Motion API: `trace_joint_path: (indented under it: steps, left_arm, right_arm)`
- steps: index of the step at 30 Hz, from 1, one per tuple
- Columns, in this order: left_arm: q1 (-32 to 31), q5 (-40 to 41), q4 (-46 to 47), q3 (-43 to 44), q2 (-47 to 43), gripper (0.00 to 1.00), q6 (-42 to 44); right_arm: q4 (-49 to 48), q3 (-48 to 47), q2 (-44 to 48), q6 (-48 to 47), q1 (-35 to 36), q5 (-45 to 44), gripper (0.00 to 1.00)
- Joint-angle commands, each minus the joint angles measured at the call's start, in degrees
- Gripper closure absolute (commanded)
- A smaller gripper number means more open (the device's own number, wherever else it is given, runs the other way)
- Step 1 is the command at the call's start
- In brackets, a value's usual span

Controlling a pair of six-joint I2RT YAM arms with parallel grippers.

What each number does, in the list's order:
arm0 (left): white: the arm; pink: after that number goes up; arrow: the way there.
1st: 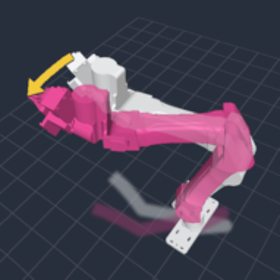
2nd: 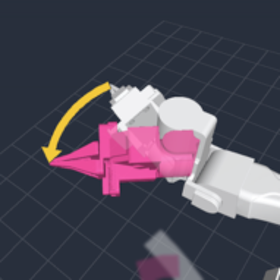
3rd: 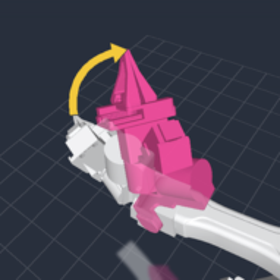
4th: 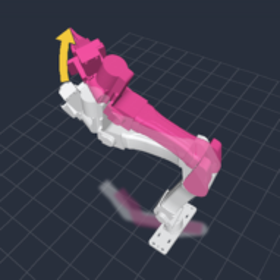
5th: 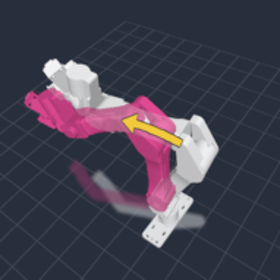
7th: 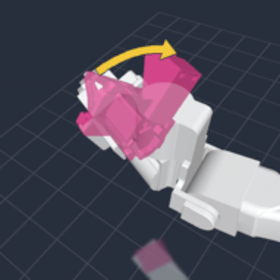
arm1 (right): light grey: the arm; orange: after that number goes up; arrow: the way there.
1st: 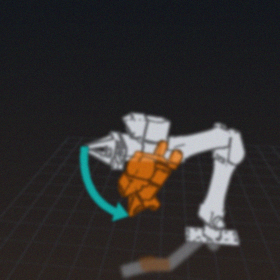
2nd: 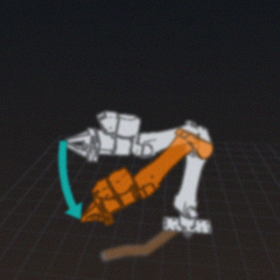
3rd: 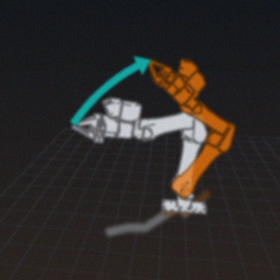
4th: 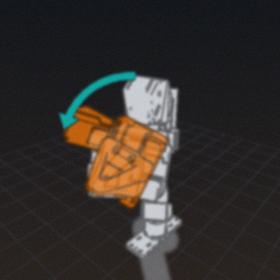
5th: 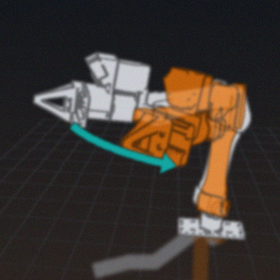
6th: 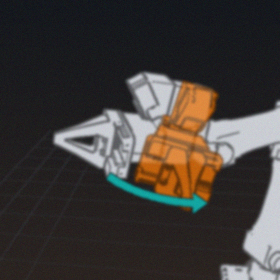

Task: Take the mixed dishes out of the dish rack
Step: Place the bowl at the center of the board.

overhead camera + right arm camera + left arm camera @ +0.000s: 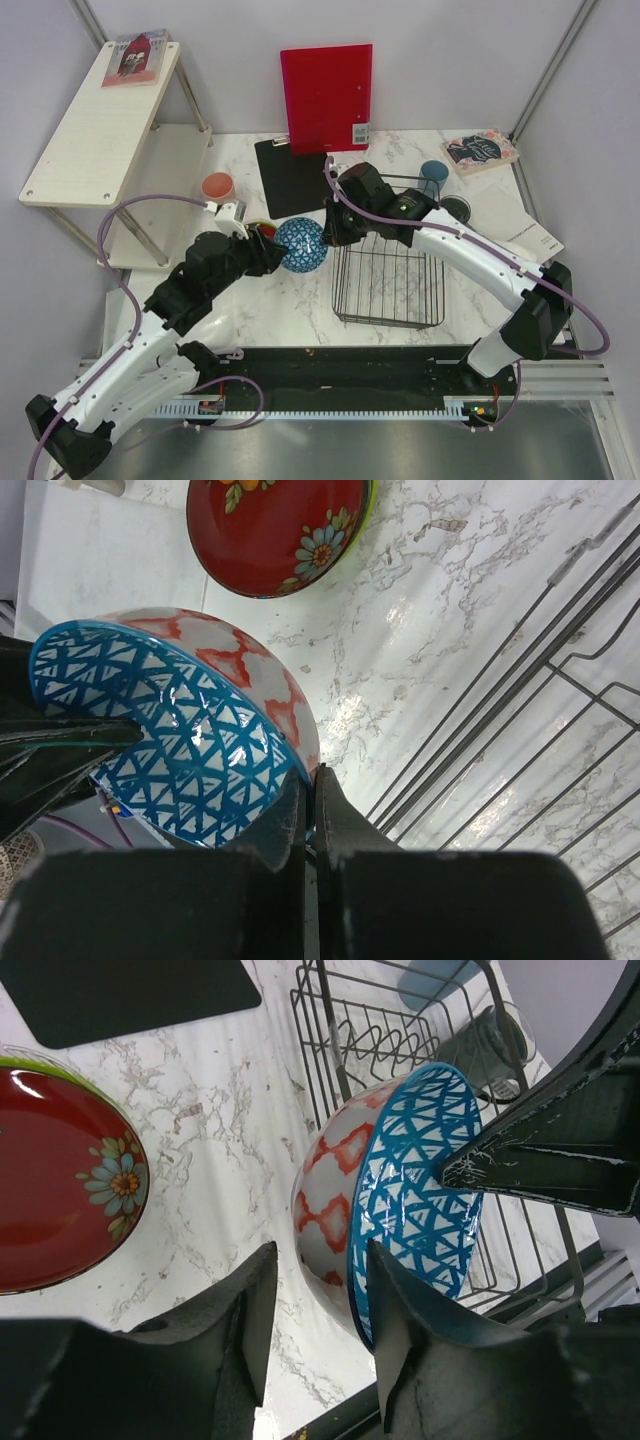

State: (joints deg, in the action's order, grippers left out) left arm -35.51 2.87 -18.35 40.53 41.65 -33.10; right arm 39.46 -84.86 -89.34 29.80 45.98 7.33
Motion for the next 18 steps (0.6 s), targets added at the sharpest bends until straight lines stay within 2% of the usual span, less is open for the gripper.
trace_joint_path:
  steps: [1,2,5,9,10,13,16,18]
  left_arm:
    - [-0.3,-0.1,0.7,-0.5,0.1,0.57,0.8]
    - [-0.2,0.1,0.6,-0.5,0.4,0.62,0.8]
    - [-0.3,1.2,-0.4,0.0,0.8,0.98,0.6]
    - [-0.3,3.7,-2.7,1.1,1.2,0.98,0.5]
    - [-0.3,5.5,-3.3,1.4,1.2,0.98,0.3]
    - [-0.2,8.9,-5.5,2.6,1.4,0.98,0.4]
    - [0.5,11.4,-7.3,4.5,2.2,0.98,0.4]
    - [2.6,11.6,-8.5,5.4,3.1,0.98,-0.1]
  right_arm:
    - [-3.6,-3.0,1.1,0.6,0.6,2.0,1.0]
    - [-3.5,-3.0,1.1,0.6,0.7,1.9,1.0]
    - [-3.4,-2.8,1.5,0.3,0.9,1.1,1.0]
    - [-3.5,-1.3,2.9,-0.8,1.2,-2.2,0.98]
    - [-3.9,-0.7,3.6,-0.9,1.1,-2.9,0.75]
    - [-5.1,2.1,6.1,-1.1,1.3,-8.5,0.39]
    - [-6.1,4.8,9.2,-1.3,1.4,-15.8,0.24]
    - [-6.2,6.5,10.7,-1.8,1.5,-20.5,0.19]
